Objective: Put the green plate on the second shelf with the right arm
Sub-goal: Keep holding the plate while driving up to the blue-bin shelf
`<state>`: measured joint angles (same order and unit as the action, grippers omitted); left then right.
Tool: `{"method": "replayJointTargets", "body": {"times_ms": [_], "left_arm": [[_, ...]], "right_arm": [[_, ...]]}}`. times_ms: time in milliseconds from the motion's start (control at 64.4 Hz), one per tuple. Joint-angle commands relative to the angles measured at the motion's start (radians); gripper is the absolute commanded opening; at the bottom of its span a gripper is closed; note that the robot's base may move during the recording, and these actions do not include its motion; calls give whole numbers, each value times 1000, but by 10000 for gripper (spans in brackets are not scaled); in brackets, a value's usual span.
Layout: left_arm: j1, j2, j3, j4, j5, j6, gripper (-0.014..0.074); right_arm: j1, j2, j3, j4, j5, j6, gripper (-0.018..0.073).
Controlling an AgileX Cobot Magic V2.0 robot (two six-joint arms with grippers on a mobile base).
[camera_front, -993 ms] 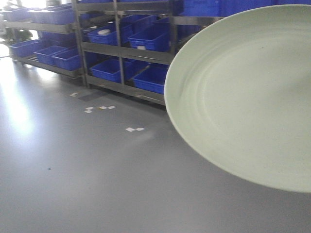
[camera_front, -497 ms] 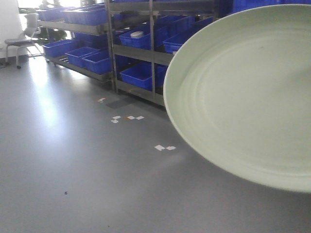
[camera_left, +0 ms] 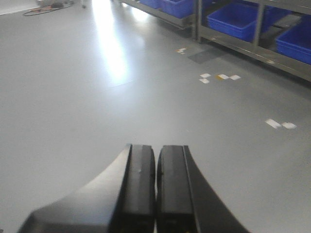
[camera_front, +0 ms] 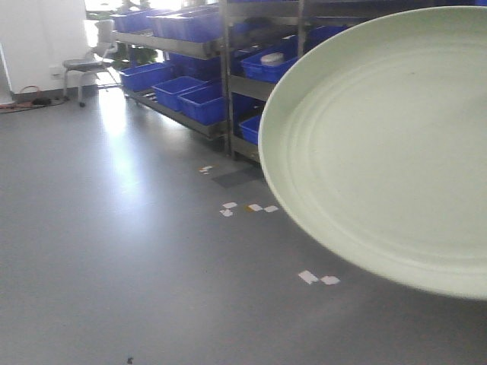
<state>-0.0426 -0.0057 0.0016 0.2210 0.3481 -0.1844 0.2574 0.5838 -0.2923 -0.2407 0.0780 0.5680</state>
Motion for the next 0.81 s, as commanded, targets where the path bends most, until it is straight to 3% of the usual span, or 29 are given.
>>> {"method": "replayJointTargets", "body": {"times_ms": [0,792], "left_arm": [[0,-25,42,1,-63,-5,125],[0,-23,42,1,-63,-5,125]], "right_arm": [[-5,-4,-33,-3,-106,-1,55],[-5,-4,-33,-3,-106,-1,55]]}}
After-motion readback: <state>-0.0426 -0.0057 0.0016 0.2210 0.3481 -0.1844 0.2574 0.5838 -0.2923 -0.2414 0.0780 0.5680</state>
